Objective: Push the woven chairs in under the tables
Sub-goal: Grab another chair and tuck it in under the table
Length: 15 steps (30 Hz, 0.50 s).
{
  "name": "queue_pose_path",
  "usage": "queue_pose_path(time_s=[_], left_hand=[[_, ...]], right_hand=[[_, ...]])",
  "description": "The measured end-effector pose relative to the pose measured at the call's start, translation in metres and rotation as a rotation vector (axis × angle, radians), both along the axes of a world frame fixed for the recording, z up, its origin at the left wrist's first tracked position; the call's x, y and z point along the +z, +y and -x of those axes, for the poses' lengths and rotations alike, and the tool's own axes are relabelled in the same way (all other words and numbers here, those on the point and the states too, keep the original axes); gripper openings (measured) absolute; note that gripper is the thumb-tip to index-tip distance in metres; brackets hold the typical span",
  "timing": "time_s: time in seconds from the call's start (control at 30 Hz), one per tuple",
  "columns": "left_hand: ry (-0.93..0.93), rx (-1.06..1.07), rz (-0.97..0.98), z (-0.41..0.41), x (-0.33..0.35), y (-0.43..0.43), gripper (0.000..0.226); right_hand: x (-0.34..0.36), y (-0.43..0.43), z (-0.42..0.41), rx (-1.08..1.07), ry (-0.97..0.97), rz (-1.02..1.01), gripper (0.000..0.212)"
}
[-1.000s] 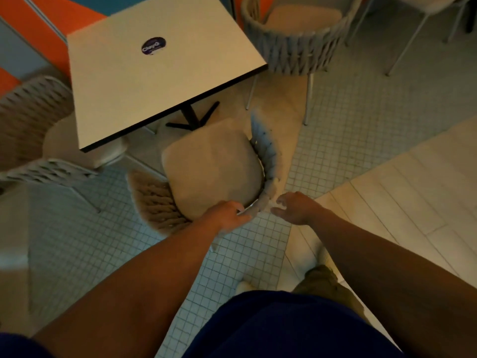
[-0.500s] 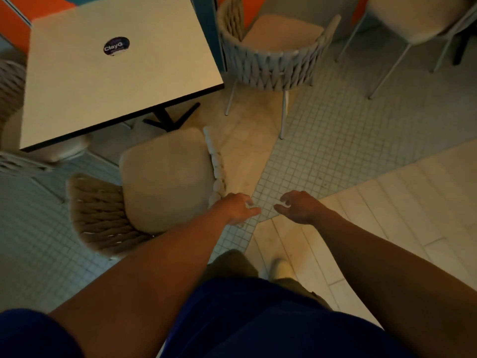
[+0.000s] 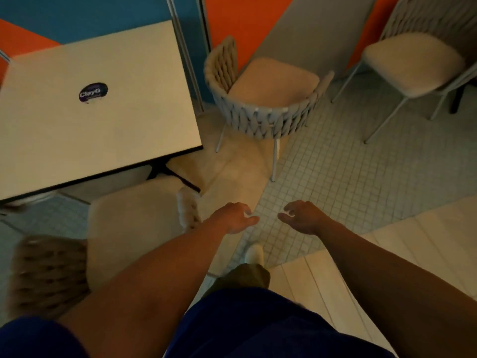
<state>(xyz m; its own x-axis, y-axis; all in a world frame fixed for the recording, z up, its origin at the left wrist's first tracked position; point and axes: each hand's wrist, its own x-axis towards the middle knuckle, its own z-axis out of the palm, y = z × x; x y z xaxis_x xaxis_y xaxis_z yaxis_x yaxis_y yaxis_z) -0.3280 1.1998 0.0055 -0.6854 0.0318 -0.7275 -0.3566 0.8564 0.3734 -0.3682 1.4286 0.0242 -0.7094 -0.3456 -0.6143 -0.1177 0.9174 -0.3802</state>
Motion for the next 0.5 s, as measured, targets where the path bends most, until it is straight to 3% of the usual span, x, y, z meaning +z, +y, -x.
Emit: queue_pose_path(time_s=[0.33, 0.5], left_hand=[[0.018, -0.003, 0.024, 0.176, 0.021, -0.014, 0.066], [-0.003, 0.040, 0.076, 0.241, 0.017, -0.003, 0.064]], right_hand=[[0.007, -0.004, 0.160, -0.119, -0.045, 0.055, 0.061], [-0.001, -0.006, 0.241, -0.064, -0.084, 0.070, 0.064]])
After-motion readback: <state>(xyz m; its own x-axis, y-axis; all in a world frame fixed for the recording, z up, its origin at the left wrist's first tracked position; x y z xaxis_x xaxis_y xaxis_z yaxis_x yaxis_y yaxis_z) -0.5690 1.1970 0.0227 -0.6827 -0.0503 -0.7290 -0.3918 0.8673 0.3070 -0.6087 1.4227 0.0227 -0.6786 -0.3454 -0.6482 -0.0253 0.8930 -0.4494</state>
